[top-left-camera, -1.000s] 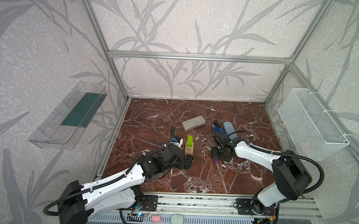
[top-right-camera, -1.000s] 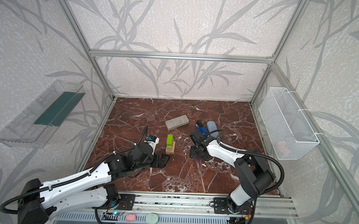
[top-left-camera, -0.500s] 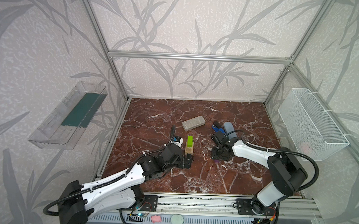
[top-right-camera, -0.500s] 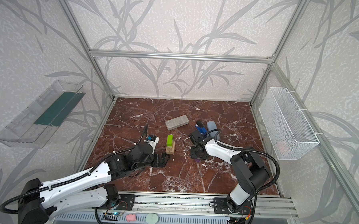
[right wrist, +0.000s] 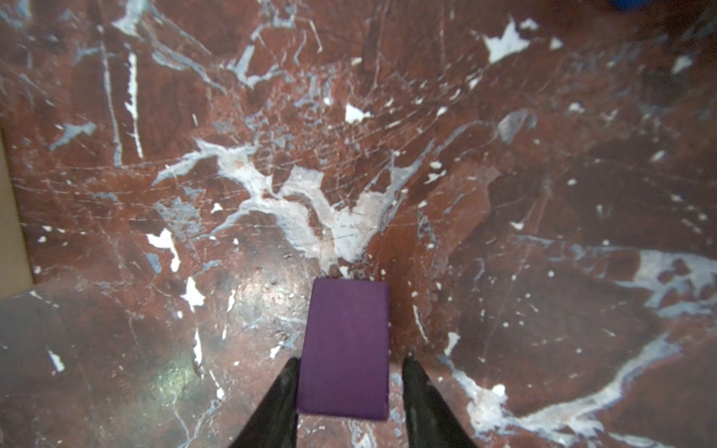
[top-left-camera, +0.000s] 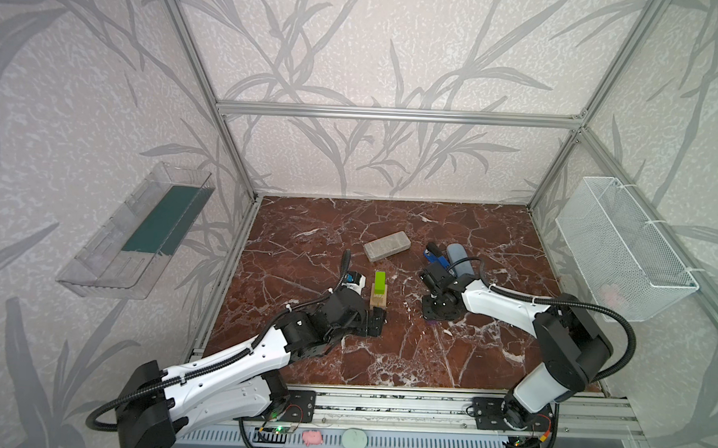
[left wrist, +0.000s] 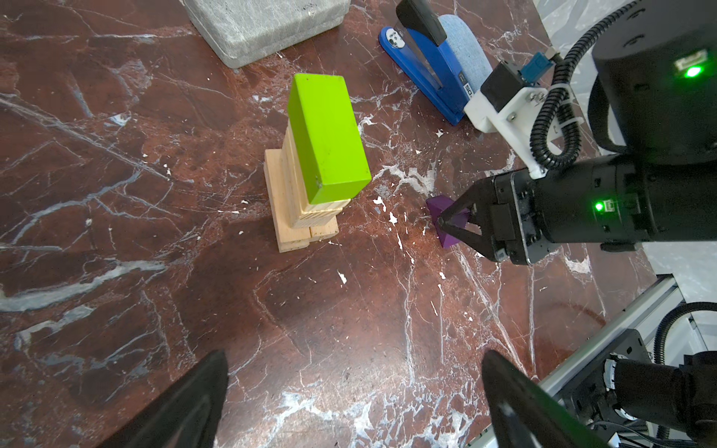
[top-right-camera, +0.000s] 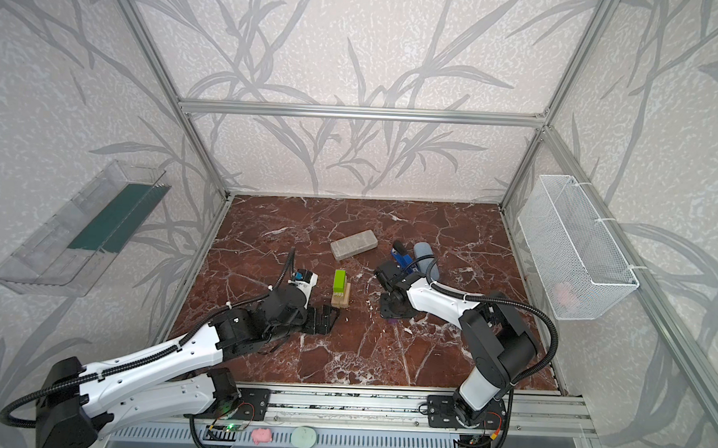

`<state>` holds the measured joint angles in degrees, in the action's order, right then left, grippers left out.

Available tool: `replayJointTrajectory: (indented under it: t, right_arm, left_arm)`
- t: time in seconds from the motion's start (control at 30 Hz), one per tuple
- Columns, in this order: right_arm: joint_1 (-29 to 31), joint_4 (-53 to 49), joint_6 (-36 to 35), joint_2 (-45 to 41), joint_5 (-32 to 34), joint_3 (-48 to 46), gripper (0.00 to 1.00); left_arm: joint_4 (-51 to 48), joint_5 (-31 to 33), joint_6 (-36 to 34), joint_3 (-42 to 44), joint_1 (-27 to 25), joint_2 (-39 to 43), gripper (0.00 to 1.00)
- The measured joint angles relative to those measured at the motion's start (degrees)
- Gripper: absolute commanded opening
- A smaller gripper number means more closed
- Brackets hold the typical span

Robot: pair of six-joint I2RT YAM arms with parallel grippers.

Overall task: Build the wood block tower
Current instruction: 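Lower the right gripper and grasp the purple triangular block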

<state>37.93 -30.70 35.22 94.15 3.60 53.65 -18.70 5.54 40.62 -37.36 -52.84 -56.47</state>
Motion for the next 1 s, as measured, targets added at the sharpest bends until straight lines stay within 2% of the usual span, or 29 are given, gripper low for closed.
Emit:
replayJointTrajectory:
  t: [0.43, 0.8, 1.0]
  right_arm:
    - [0.0, -0.4, -1.0, 1.4, 0.4, 0.1, 0.39]
    - [0.5, -0.7, -2.5, 2.2, 0.5, 1.1, 0.27]
    - [1.5, -1.7, -2.9, 1.7, 0.6, 2.9, 0.26]
  left_arm:
    - [0.0, 0.4, 0.0, 0.0, 0.0, 0.0, 0.99]
    - [0.0, 0.4, 0.0, 0.0, 0.0, 0.0, 0.99]
    - [-0.4, 1.1, -0.5, 0.0, 0.0, 0.2, 0.99]
